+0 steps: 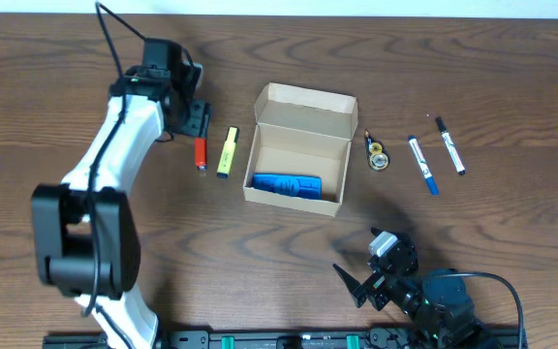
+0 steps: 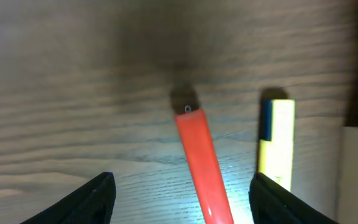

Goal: Pack container
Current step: 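Move left gripper back over the red stapler, then grasp the red stapler with left gripper and lift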

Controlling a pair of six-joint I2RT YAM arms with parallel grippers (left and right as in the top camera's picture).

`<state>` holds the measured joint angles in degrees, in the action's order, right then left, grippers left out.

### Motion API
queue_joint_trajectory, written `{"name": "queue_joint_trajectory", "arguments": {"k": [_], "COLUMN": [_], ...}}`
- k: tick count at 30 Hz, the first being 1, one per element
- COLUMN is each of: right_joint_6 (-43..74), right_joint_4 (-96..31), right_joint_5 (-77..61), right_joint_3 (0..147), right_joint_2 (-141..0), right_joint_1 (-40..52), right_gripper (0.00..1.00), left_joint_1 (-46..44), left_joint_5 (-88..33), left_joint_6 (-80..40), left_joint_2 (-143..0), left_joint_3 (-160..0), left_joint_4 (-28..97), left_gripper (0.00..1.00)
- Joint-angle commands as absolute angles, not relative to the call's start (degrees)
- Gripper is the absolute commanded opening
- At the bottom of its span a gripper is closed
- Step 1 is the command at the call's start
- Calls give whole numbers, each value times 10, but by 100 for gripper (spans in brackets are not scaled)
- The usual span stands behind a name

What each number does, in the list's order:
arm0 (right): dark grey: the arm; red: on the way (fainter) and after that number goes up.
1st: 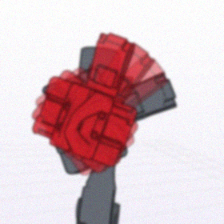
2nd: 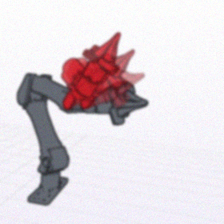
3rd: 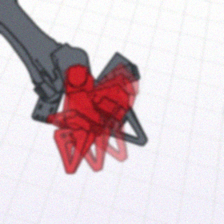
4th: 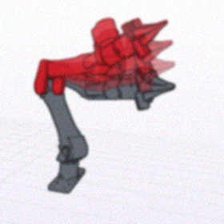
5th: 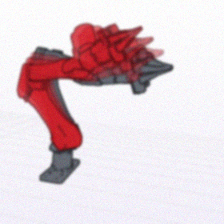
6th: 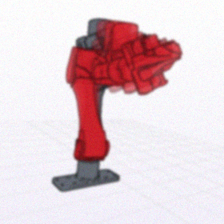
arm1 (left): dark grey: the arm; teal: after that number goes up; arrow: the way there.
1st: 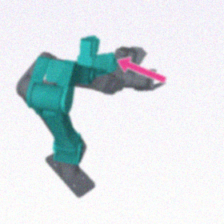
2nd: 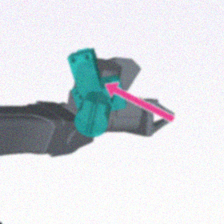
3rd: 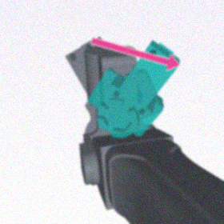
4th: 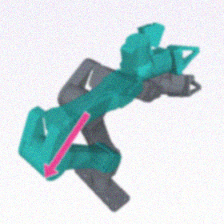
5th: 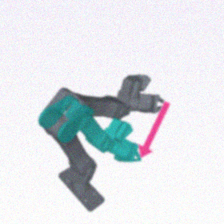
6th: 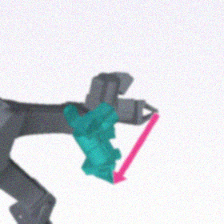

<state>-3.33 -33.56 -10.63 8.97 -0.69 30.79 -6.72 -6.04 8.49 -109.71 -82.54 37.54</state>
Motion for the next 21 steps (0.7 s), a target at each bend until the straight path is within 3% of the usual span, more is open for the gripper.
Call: {"name": "queue_joint_trajectory", "arguments": {"k": [1,17,21], "right_joint_6": [-26,-26,-26], "right_joint_4": [-336,-336,-336], "right_joint_5": [-105,-105,-105], "right_joint_3": [88,88,88], "right_joint_2": [-4,-4,-4], "right_joint_1": [313,313,313], "right_gripper": [99,99,99], "left_joint_1": [-71,-88,-90], "left_joint_5": [-65,-70,-70], "left_joint_6": [55,25,21], "left_joint_2": [-1130,-1202,-1211], "left_joint_3": [-822,-822,-822], "left_joint_4": [387,374,370], "left_gripper": [69,62,56]}}
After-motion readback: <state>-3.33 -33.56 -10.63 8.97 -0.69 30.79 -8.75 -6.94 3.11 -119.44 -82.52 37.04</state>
